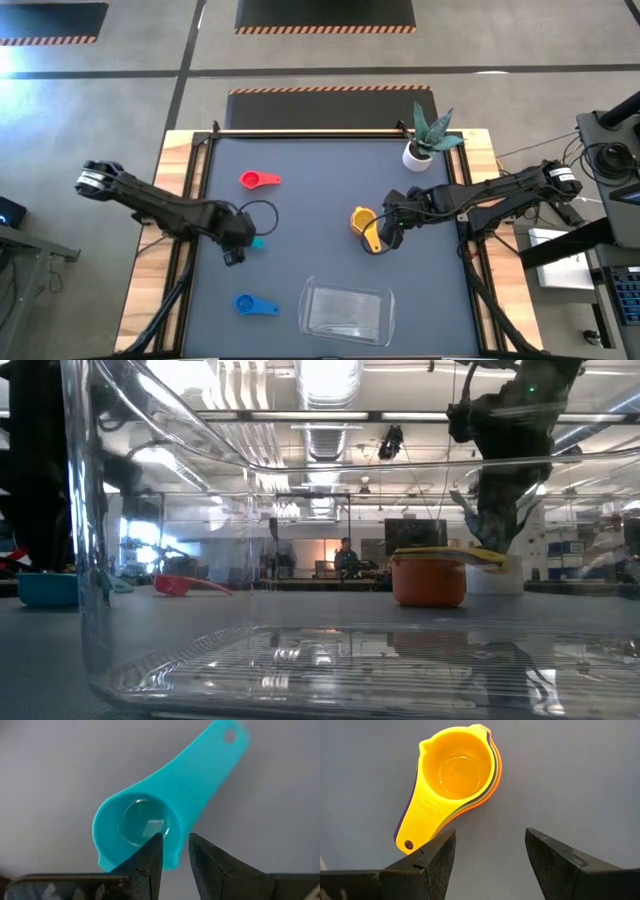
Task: Nest measuring cups in basket
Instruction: Stack the light blue measuring cup on top of the yellow measuring cup
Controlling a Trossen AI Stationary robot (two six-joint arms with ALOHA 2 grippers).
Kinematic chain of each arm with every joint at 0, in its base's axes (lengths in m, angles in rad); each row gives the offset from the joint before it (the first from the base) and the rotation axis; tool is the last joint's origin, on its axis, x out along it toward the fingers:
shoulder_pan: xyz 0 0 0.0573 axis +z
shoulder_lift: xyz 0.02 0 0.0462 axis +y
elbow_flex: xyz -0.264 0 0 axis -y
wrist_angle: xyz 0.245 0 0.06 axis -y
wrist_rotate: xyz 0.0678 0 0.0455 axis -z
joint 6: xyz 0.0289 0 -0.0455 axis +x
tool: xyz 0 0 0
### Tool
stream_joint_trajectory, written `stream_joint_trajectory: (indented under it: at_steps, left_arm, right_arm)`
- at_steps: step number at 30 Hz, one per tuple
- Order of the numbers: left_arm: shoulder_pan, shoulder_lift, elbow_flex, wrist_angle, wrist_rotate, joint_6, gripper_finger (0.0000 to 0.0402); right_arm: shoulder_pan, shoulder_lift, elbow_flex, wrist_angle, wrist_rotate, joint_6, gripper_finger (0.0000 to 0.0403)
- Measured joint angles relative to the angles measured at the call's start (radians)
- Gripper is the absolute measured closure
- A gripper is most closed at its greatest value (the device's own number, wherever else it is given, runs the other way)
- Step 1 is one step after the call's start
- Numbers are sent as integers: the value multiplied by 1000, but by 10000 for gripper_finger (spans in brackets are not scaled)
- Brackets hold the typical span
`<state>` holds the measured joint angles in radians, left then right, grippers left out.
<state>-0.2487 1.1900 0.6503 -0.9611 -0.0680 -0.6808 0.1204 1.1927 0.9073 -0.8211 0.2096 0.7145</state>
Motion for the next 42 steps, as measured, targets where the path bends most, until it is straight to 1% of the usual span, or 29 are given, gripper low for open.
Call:
stream_joint_trajectory:
  at_steps: [5, 13, 17, 21, 24, 29, 32, 39, 42]
  left_arm:
    - [-7, 71, -7, 2, -55, -37, 326]
    - [-7, 170, -11, 18, -63, -31, 325]
    - [-7, 175, 3, 25, -63, -8, 325]
    - [-7, 157, 32, 27, -99, 19, 325]
    - [-6, 154, 46, 26, -107, 39, 325]
    - [-6, 153, 56, 14, -141, 44, 322]
    - [-6, 153, 49, 14, -143, 43, 305]
    - [-5, 153, 42, 14, -134, 12, 237]
    - [-5, 153, 42, 18, -134, 9, 229]
  right_arm:
    - [0, 0, 0, 0, 0, 0, 177]
    - [2, 0, 0, 1, 0, 0, 177]
    - [2, 0, 0, 2, 0, 0, 177]
    - [2, 0, 0, 4, 0, 5, 177]
    - [2, 0, 0, 4, 0, 8, 177]
    - [2, 0, 0, 4, 0, 18, 177]
    - [4, 0, 0, 4, 0, 19, 177]
    - [6, 0, 0, 5, 0, 19, 177]
    - [6, 0, 0, 5, 0, 19, 177]
